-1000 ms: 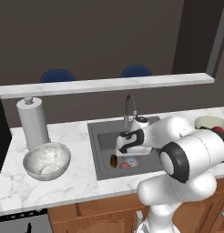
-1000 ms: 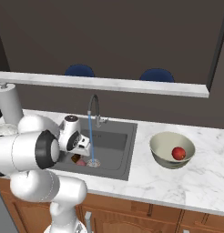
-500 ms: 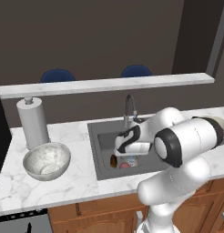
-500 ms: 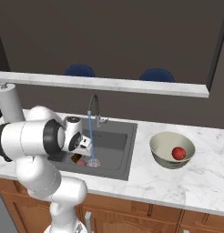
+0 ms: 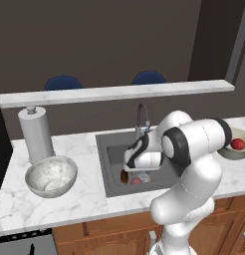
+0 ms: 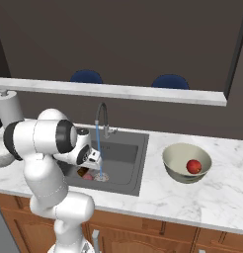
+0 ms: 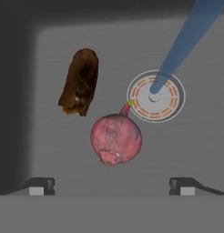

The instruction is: Pick the onions from the sink and place them in one bowl. Place the sweet potato in the other bowl. Then turn off the sink faucet.

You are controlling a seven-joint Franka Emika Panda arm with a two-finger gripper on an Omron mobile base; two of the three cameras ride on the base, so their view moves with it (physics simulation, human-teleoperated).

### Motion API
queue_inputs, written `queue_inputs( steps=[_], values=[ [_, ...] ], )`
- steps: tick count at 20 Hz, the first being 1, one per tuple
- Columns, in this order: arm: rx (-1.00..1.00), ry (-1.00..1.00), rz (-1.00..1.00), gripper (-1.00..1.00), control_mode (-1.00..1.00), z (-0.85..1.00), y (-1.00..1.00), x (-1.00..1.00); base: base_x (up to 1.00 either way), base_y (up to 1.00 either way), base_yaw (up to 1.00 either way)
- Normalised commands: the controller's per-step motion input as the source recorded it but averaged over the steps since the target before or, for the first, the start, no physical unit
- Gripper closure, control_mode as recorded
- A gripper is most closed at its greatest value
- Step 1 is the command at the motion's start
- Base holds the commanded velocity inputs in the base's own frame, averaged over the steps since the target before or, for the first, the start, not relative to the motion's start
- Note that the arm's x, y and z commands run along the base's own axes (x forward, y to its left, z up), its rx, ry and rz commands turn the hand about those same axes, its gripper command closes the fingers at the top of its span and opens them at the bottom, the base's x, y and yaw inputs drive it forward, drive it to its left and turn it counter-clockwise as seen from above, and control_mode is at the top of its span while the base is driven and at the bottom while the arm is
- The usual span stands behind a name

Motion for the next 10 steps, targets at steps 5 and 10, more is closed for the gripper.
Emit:
queue_inputs(
  steps=[5,10],
  values=[
    [0.0,0.0,0.0,-1.0,-1.0,-0.22,0.0,0.15,0.0,0.0,0.0],
    [0.0,-0.01,0.0,-1.0,-1.0,-0.22,0.0,0.17,0.0,0.0,0.0]
  ],
)
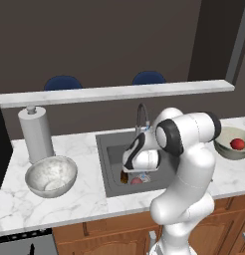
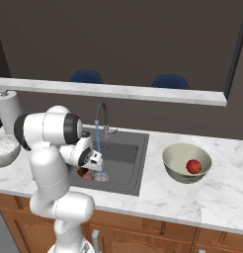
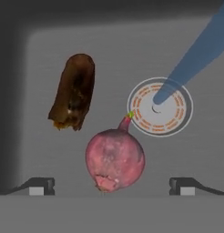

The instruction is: Pick the onions from the sink and place them in one bowl. Place the sweet potato in the other bowl. Then turn off the sink faucet.

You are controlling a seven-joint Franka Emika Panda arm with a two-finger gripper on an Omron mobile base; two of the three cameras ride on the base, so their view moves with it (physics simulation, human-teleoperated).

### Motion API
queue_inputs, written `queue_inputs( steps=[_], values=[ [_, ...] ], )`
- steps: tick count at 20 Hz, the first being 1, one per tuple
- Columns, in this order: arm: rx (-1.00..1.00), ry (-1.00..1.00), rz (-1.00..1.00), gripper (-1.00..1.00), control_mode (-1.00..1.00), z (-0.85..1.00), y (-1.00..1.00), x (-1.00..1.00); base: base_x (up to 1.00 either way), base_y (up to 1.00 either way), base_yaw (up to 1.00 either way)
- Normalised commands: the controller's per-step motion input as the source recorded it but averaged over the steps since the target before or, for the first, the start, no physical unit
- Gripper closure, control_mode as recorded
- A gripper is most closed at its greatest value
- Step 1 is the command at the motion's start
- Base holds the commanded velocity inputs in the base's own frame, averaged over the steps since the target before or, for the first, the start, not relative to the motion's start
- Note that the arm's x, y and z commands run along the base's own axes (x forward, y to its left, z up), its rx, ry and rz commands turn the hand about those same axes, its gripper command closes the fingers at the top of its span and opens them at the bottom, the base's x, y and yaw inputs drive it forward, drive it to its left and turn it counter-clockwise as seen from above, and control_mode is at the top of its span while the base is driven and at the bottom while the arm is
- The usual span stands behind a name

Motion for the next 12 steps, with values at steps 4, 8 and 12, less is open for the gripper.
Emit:
queue_inputs(
  steps=[4,8,12],
  values=[
    [0.0,-0.02,0.0,-1.0,-1.0,-0.23,0.01,0.19,0.0,0.0,0.0],
    [0.0,-0.03,0.0,-1.0,-1.0,-0.24,0.03,0.18,0.0,0.0,0.0],
    [0.0,-0.01,0.0,-1.0,-1.0,-0.21,0.01,0.11,0.0,0.0,0.0]
  ],
)
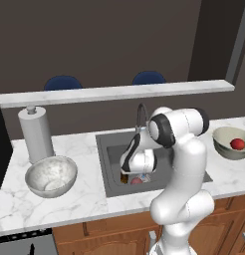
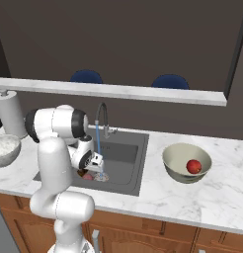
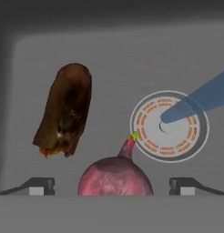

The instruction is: Pick the onions from the sink and place them in one bowl. Place the sweet potato in the other bowl. Then turn off the sink faucet.

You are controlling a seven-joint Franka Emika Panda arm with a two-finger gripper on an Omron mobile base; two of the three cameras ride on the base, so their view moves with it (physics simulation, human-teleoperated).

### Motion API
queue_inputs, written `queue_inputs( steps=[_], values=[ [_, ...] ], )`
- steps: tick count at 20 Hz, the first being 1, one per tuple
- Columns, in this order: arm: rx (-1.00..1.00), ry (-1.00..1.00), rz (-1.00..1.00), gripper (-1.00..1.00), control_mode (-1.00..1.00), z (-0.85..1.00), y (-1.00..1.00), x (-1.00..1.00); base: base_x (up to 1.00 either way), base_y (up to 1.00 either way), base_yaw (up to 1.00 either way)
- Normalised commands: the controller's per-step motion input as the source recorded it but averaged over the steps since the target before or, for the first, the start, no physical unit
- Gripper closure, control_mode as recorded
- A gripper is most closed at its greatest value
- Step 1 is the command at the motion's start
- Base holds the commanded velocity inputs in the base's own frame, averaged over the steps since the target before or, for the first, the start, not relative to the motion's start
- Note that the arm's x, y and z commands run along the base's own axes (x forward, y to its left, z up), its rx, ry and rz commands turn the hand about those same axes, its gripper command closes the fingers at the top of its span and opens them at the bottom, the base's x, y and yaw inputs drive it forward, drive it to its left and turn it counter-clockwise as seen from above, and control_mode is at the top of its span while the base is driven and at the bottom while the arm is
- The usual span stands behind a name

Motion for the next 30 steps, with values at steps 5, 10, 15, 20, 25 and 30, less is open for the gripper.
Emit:
queue_inputs(
  steps=[5,10,15,20,25,30],
  values=[
    [0.0,0.0,0.0,-1.0,-1.0,-0.15,0.0,0.0,0.0,0.0,0.0],
    [0.0,0.0,0.0,-1.0,-1.0,-0.08,0.0,0.0,0.0,0.0,0.0],
    [0.0,0.0,0.0,-1.0,-1.0,-0.07,0.0,0.0,0.0,0.0,0.0],
    [0.0,0.0,0.0,-1.0,-1.0,-0.05,0.0,0.0,0.0,0.0,0.0],
    [0.0,0.0,0.0,-1.0,-1.0,-0.03,0.0,0.0,0.0,0.0,0.0],
    [0.0,0.0,0.0,-1.0,-1.0,-0.02,0.0,0.0,0.0,0.0,0.0]
  ],
)
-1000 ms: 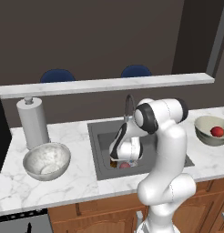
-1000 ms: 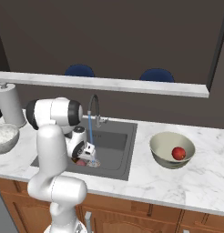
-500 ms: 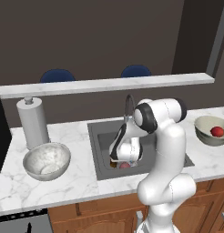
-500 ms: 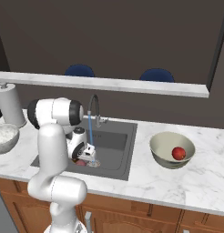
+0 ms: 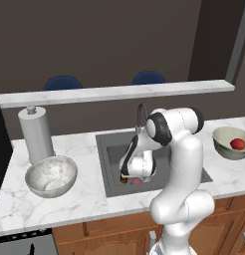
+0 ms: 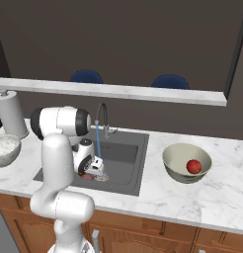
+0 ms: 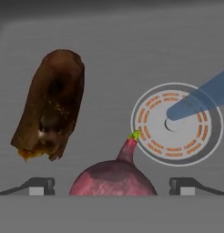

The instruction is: Pick the onions from the sink and place them in one bowl. Place the sweet potato in the other bowl. Then turn off the sink faucet.

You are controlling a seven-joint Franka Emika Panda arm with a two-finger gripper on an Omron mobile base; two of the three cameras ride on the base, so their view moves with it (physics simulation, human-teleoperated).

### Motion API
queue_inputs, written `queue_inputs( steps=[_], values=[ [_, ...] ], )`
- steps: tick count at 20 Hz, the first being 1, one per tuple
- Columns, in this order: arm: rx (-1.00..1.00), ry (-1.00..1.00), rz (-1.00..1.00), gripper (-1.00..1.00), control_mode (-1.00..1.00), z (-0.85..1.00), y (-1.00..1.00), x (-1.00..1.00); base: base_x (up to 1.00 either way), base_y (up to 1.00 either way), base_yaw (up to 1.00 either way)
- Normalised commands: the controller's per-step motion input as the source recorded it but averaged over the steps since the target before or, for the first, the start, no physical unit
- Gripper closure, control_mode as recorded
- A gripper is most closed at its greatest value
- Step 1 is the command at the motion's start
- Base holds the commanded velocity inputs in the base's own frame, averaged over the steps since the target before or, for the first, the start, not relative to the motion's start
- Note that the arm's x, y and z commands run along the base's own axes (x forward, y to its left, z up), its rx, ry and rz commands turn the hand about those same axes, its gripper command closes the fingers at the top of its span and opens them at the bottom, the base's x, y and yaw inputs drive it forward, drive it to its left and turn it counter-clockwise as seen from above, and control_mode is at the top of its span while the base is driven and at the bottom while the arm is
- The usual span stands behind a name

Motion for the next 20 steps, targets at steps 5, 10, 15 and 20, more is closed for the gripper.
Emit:
queue_inputs(
  steps=[5,10,15,20],
  values=[
    [0.0,0.0,0.0,-1.0,-1.0,0.0,0.0,0.0,0.0,0.0,0.0],
    [0.0,0.0,0.0,-1.0,-1.0,0.0,0.0,-0.04,0.0,0.0,0.0],
    [0.0,0.0,0.0,-1.0,-1.0,0.0,-0.01,-0.13,0.0,0.0,0.0],
    [0.0,0.0,0.0,-1.0,-1.0,0.0,-0.02,-0.08,0.0,0.0,0.0]
  ],
)
